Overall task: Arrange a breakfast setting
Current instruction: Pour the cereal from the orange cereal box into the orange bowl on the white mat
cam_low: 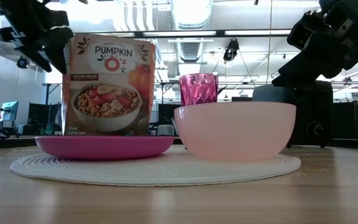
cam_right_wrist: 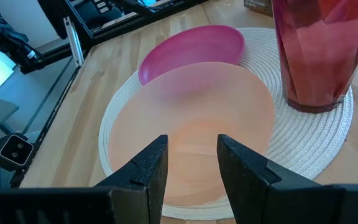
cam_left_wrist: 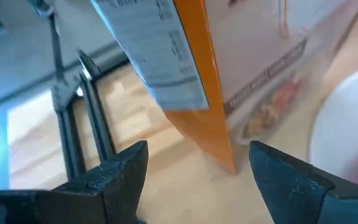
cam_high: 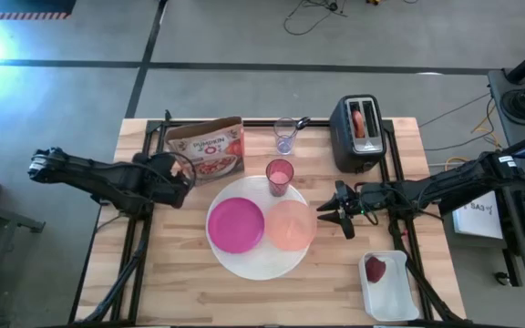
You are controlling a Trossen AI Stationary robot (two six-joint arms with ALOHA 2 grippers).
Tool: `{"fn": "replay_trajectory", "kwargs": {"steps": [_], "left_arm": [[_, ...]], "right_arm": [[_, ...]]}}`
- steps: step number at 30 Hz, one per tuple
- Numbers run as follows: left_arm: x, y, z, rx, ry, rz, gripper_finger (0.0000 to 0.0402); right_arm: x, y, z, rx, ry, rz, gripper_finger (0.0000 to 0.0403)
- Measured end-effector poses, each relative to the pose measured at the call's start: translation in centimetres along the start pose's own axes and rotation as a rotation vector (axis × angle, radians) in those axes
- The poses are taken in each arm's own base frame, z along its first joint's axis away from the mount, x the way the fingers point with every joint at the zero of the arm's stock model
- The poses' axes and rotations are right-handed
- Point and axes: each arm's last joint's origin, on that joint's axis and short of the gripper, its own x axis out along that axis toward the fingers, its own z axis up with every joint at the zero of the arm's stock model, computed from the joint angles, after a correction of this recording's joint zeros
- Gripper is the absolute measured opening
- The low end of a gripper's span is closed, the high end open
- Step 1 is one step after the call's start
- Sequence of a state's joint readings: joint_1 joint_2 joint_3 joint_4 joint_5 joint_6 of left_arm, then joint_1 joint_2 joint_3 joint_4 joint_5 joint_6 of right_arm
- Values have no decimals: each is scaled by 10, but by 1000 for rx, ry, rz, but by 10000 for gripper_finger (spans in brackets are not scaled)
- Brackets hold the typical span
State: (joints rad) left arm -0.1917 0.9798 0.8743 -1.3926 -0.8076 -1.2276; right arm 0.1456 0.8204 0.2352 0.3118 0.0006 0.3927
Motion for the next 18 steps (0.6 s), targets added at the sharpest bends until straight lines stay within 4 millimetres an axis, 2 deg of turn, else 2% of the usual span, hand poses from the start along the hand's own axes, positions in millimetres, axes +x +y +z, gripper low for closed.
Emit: {"fn": "replay_trajectory", "kwargs": {"steps": [9,18], "left_arm": [[7,1,-3,31,-52,46,263],[12,-9,7,85,-109,8,263]], "right_arm": [[0,0,0,0,0,0,128],[0,0,0,0,0,0,128]]}}
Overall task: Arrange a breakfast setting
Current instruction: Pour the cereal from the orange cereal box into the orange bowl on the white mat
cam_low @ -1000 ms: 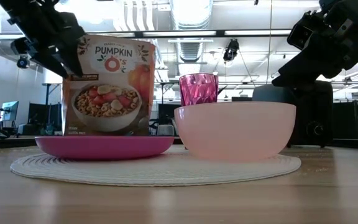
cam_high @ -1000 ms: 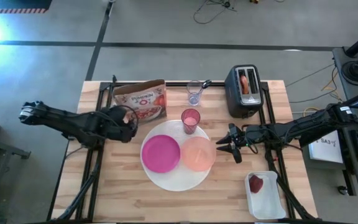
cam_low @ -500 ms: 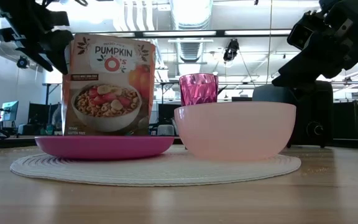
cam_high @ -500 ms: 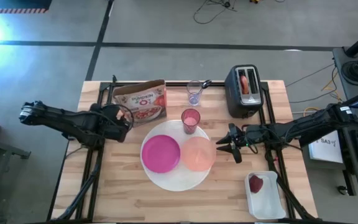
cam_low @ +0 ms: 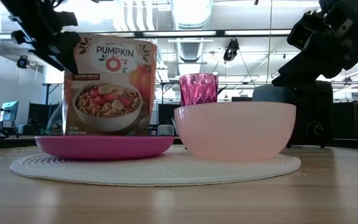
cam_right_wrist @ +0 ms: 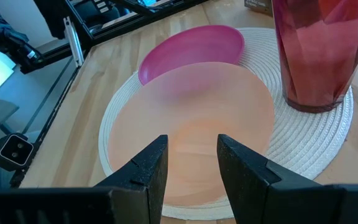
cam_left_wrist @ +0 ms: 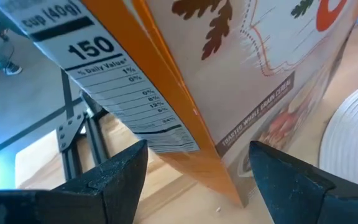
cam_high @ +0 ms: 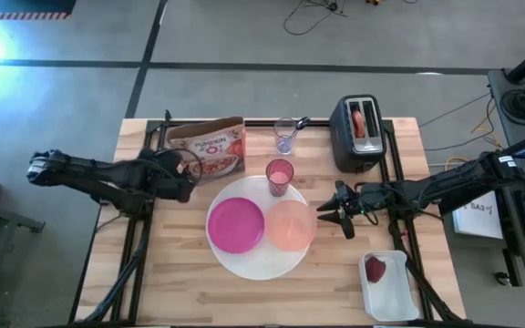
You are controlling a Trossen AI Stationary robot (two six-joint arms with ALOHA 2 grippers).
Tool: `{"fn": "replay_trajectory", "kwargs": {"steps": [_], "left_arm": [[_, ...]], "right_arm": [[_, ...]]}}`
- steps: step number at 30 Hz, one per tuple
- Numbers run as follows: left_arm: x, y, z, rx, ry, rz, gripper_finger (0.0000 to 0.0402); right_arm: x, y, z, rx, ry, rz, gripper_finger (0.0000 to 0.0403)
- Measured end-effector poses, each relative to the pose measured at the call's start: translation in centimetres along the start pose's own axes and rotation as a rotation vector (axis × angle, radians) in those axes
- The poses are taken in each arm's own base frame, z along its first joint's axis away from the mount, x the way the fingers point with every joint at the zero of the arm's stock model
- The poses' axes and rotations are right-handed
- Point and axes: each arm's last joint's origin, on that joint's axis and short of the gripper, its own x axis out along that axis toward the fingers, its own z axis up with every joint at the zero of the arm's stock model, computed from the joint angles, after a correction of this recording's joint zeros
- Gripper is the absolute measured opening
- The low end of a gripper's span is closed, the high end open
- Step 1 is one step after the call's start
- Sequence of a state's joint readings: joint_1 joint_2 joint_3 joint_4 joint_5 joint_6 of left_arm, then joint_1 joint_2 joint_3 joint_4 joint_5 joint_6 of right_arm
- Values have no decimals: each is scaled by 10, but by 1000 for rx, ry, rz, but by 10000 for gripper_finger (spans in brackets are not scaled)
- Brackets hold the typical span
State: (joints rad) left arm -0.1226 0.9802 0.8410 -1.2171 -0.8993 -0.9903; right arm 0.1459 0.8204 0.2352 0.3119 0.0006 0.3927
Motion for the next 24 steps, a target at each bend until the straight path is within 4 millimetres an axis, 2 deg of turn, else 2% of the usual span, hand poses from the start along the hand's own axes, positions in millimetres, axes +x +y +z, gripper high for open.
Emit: {"fn": "replay_trajectory", "kwargs": {"steps": [17,24], "left_arm": [[3,-16,14,-78,5,-183,263],[4,-11,8,-159,74,-142,263]], "right_arm": [[0,0,0,0,0,0,128],[0,0,0,0,0,0,128]]}}
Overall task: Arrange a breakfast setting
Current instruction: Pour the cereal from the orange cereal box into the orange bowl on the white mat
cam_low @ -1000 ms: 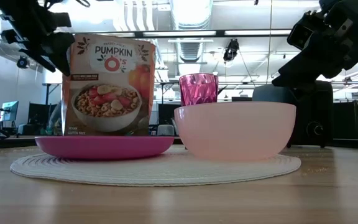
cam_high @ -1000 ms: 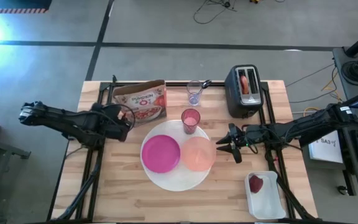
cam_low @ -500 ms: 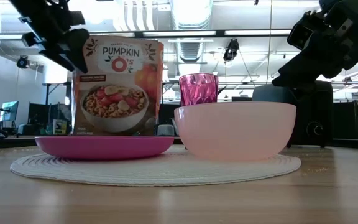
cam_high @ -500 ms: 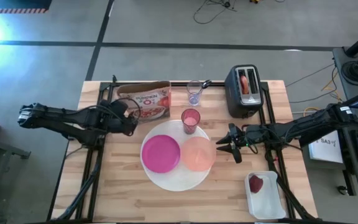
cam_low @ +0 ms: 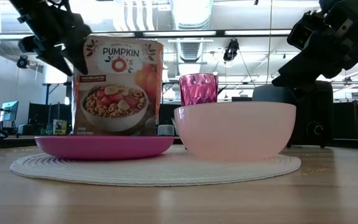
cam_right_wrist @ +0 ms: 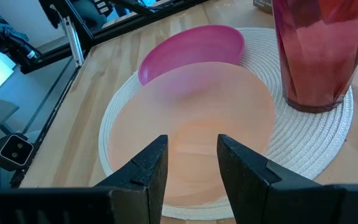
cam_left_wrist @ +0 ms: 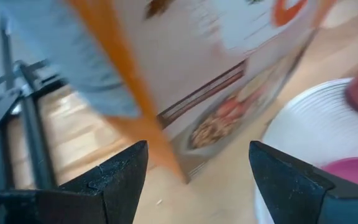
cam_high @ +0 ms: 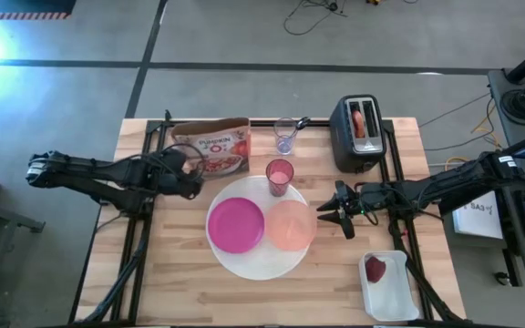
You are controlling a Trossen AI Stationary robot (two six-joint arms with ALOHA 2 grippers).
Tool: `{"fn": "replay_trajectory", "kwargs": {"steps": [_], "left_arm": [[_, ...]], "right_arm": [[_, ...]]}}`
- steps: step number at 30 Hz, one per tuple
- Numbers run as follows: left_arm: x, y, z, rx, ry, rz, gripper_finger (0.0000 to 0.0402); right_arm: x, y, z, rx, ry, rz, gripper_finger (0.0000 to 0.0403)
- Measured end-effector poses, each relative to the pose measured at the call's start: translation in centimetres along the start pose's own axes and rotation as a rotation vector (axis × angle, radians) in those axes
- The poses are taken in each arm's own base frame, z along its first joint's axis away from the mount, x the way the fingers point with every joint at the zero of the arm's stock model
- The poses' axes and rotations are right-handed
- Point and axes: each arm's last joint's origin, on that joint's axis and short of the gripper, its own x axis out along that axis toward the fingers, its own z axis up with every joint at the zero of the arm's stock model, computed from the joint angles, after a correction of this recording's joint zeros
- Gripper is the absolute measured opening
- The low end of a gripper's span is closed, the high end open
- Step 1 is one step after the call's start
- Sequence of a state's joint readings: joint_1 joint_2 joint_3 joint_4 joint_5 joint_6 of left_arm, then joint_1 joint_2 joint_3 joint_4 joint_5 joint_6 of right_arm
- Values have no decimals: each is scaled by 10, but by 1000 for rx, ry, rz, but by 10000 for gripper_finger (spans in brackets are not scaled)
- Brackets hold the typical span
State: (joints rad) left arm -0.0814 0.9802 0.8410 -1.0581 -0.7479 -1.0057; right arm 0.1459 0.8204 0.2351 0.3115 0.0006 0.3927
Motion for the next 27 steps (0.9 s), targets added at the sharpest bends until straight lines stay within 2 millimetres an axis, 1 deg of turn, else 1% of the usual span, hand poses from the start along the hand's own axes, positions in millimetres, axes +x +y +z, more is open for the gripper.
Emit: {"fn": "replay_trajectory", "kwargs": {"steps": [5,9,11,14,16,22,27], "left_arm": [[0,5,-3,11,27,43,265],[0,5,-3,107,28,43,268],[0,6,-4,125,33,49,268],[1,8,-6,49,39,66,272],[2,9,-7,23,22,81,282],[10,12,-15,59,-36,146,322],[19,12,-23,62,-97,170,338]], "right_arm": [[0,0,0,0,-1,0,128],[0,0,0,0,0,0,128],[0,0,0,0,0,0,128],[0,0,0,0,0,0,128],[0,0,0,0,0,0,128],[0,0,0,0,0,0,128],[0,0,0,0,0,0,128]]}}
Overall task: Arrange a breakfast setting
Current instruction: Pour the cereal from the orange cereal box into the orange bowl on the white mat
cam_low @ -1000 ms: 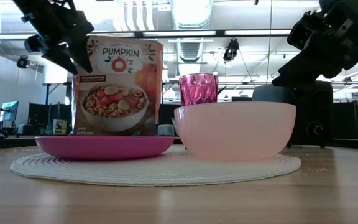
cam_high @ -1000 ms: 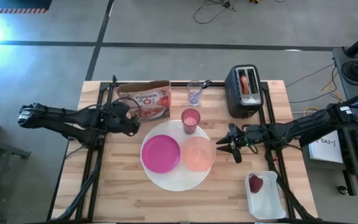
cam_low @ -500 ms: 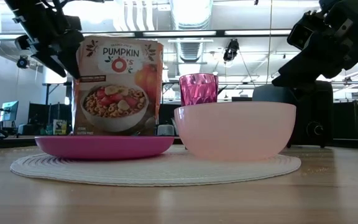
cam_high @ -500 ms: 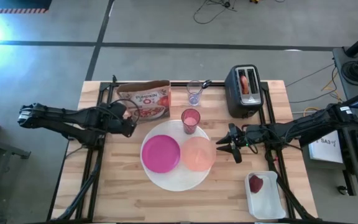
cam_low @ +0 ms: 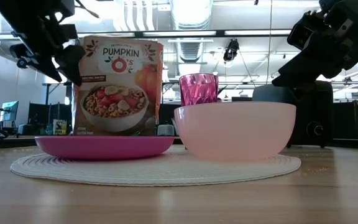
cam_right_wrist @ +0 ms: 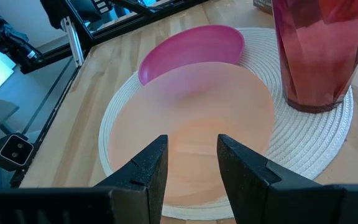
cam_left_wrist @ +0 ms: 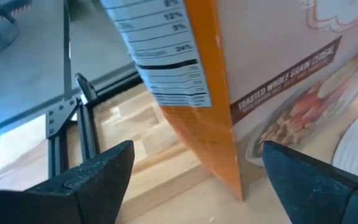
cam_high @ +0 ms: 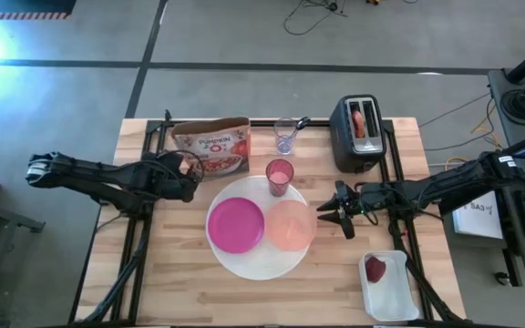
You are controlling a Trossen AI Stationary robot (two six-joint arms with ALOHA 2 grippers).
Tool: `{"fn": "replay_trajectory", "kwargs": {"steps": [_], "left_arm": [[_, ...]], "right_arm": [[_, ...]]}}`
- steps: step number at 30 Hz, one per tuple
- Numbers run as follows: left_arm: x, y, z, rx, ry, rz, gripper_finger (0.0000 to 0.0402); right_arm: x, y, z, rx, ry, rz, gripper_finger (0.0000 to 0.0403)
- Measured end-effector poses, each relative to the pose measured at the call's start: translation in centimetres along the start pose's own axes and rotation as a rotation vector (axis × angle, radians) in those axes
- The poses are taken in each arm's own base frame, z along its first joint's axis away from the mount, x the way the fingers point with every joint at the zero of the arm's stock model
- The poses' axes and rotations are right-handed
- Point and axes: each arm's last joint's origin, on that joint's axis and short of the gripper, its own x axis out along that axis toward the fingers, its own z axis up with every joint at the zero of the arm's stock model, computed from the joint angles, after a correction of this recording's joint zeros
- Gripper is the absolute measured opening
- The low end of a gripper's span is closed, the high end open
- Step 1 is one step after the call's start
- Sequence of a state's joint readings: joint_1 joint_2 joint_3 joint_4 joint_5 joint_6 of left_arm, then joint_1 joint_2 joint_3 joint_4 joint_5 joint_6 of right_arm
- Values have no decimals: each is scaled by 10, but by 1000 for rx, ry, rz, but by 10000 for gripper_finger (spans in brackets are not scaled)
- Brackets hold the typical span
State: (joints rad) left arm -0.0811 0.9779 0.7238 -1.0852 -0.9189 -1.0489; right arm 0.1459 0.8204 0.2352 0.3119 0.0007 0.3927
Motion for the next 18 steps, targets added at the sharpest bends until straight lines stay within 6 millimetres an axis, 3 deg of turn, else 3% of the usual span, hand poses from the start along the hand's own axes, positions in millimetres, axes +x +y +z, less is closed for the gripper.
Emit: {"fn": "replay_trajectory", "kwargs": {"steps": [18], "left_arm": [[22,-11,-14,30,-188,-69,339]], "right_arm": [[0,0,0,0,0,0,128]]}}
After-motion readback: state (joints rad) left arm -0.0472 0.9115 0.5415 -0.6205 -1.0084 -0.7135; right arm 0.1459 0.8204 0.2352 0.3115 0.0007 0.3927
